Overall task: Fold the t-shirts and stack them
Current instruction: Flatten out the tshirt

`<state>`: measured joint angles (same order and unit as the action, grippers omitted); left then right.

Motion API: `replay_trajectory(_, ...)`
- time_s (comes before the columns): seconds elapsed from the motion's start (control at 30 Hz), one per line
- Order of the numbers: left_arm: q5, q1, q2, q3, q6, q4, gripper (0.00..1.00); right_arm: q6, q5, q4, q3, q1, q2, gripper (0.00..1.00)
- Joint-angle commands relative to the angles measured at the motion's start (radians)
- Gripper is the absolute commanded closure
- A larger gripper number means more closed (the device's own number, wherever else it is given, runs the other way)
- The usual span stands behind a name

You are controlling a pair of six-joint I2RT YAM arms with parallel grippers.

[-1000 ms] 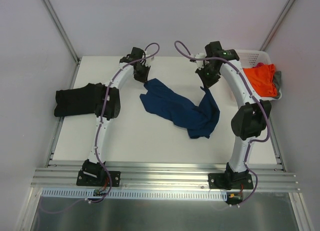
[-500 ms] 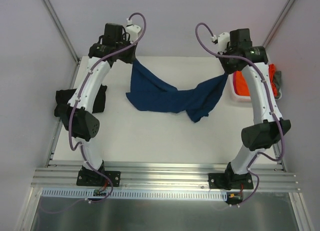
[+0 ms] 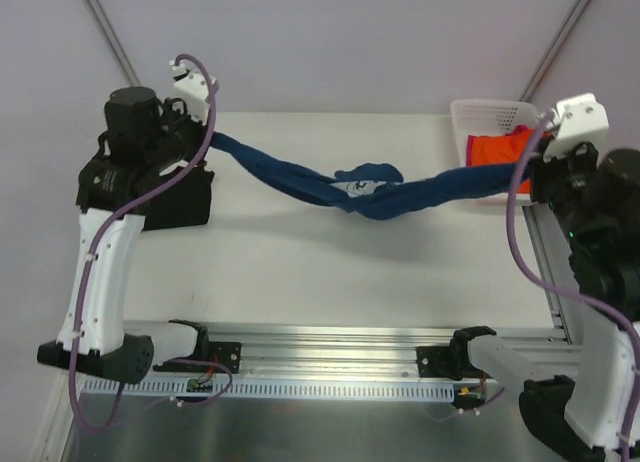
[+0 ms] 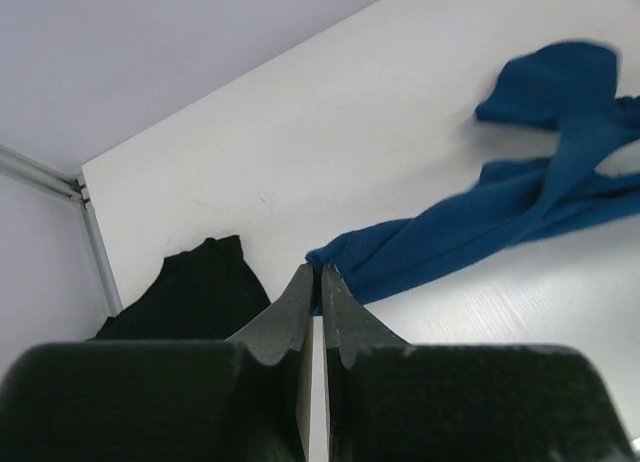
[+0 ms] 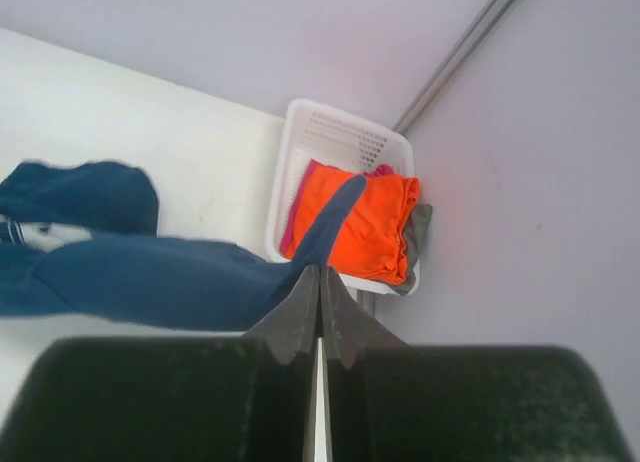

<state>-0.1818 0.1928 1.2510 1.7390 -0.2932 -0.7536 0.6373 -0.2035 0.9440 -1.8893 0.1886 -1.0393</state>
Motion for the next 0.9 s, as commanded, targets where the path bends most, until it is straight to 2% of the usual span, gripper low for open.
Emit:
replay_trajectory(0.0, -0.053, -0.053, -0.128, -0.027, 0.055, -0.03, 1.0, -0.041, 0.102, 0.044, 0.036, -0.012, 0.118, 0.99)
replay_trajectory(0.1, -0.108, -0.067, -0.212, -0.061, 0.054, -0.095, 1.0, -0.056, 0.186, 0.133, 0.105, -0.026, 0.2, 0.99)
replay_trajectory(0.23, -0.127, -0.095, -0.254, -0.131, 0.058, -0.142, 1.0, -0.096, 0.396, 0.265, 0.254, -0.052, 0.326, 0.99)
replay_trajectory(0.27, -0.13, -0.11, -0.255, -0.14, 0.069, -0.141, 1.0, -0.114, 0.447, 0.277, 0.294, -0.075, 0.335, 0.96)
replay_trajectory(0.3, -0.136, -0.118, -0.254, -0.147, 0.074, -0.142, 1.0, -0.119, 0.501, 0.294, 0.314, -0.086, 0.338, 0.88)
replay_trajectory(0.33, -0.156, -0.121, -0.249, -0.153, 0.078, -0.142, 1.0, -0.122, 0.612, 0.34, 0.326, -0.093, 0.331, 0.49)
replay_trajectory(0.37, -0.162, -0.125, -0.243, -0.154, 0.086, -0.141, 1.0, -0.126, 0.66, 0.369, 0.334, -0.1, 0.317, 0.3)
replay_trajectory(0.43, -0.173, -0.13, -0.229, -0.147, 0.094, -0.141, 1.0, -0.14, 0.737, 0.423, 0.346, -0.1, 0.295, 0.08)
replay_trajectory(0.53, -0.179, -0.13, -0.213, -0.154, 0.094, -0.139, 1.0, -0.171, 0.721, 0.365, 0.387, -0.101, 0.271, 0.04)
replay_trajectory(0.63, -0.197, -0.131, -0.211, -0.199, 0.103, -0.138, 1.0, -0.208, 0.711, 0.282, 0.459, -0.103, 0.204, 0.12)
replay_trajectory(0.8, -0.217, -0.13, -0.199, -0.24, 0.104, -0.138, 1.0, -0.251, 0.719, 0.153, 0.578, -0.092, 0.027, 0.18)
replay_trajectory(0.87, -0.214, -0.131, -0.182, -0.24, 0.106, -0.136, 1.0, -0.214, 0.649, 0.136, 0.587, -0.01, -0.03, 0.21)
